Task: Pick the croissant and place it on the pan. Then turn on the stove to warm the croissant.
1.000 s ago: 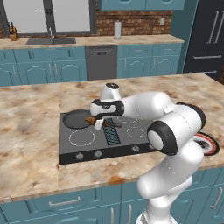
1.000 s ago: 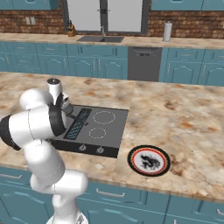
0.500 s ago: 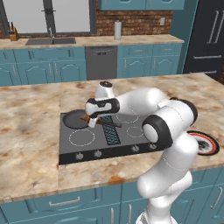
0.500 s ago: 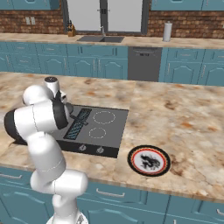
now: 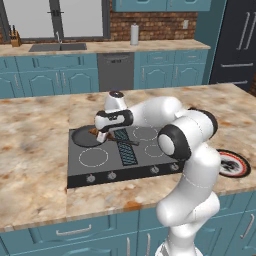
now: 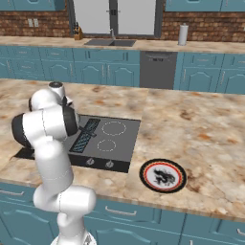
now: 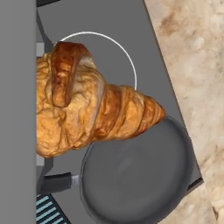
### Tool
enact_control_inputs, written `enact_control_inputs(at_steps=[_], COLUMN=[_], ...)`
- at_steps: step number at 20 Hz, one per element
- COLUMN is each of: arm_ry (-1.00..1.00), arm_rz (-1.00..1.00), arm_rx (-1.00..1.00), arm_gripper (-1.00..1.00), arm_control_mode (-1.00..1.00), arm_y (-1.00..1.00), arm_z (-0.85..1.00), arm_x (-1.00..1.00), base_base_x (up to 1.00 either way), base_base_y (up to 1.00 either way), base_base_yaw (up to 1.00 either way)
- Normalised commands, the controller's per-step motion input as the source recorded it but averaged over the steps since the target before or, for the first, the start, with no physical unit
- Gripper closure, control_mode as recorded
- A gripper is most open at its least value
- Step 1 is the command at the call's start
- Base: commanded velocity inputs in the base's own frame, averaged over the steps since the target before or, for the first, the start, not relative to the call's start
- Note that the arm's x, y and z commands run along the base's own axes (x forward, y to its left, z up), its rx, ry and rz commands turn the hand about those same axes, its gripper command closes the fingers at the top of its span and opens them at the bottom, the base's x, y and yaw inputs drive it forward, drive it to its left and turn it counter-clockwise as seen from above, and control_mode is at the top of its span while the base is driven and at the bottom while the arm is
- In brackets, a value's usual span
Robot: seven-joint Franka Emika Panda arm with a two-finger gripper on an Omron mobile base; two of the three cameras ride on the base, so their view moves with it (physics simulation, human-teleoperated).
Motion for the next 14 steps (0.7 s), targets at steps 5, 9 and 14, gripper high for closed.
enact_control_inputs(at_steps=[5, 9, 14], arm_ry=[0.00, 0.01, 0.05], arm_rz=[-0.01, 0.00, 0.00], arm_rx=[0.00, 0.00, 0.00], arm_gripper=[1.00, 1.00, 1.00], arm_control_mode=[-1.00, -1.00, -1.00], arm_y=[0.02, 0.04, 0.05], arm_z=[0.00, -0.01, -0.04], arm_x=[0.26, 0.27, 0.22], base_base_x=[0.00, 0.00, 0.00], base_base_y=[0.00, 0.00, 0.00], base_base_yaw=[0.00, 0.00, 0.00])
